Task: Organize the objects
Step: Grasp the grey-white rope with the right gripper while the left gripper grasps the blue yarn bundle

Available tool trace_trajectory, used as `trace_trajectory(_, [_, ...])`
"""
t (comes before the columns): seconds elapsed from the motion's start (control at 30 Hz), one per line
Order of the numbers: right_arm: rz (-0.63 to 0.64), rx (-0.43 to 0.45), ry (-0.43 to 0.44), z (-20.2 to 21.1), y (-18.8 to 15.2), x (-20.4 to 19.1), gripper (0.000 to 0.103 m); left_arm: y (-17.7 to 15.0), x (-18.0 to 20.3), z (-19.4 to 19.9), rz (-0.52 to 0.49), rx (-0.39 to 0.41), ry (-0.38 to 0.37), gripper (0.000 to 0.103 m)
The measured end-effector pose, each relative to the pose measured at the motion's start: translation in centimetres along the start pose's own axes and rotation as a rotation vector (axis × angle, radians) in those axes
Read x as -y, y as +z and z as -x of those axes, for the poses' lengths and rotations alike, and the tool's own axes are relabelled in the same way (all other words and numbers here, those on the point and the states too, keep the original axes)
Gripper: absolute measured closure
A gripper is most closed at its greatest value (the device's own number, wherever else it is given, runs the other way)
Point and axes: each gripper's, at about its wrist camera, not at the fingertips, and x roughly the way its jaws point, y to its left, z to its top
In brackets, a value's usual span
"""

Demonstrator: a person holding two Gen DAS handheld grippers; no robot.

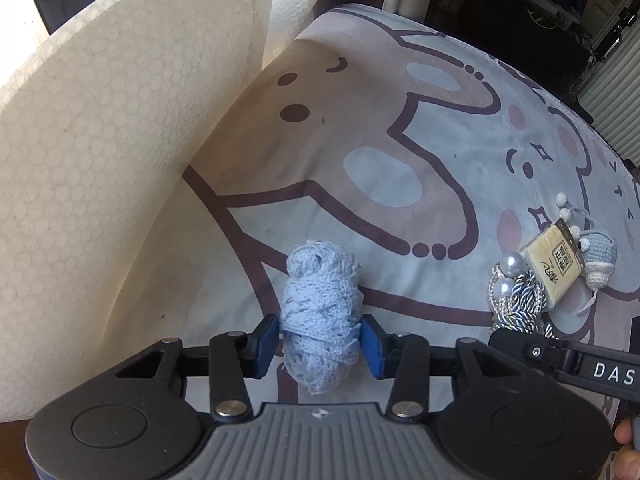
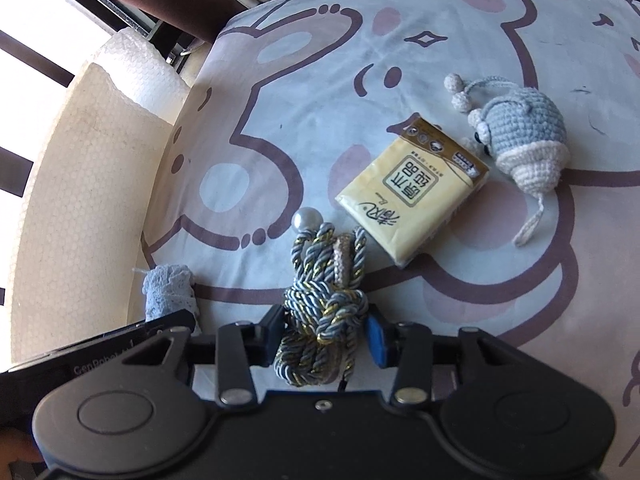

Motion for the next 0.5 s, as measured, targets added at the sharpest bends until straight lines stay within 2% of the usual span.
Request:
trace_trajectory(0.17, [0.038,-0.004,-0.02,0.4,-0.2,0.0,0.059,0.1,0.6,0.4,-0.021,0.007,0.022,0.067])
trace_trajectory(0.5, [0.093,0.015,-0.023,2.1,-0.8,-0.6,0.06,-0.1,1.6,3.3,-0.013,0.072,-0.014,0.067])
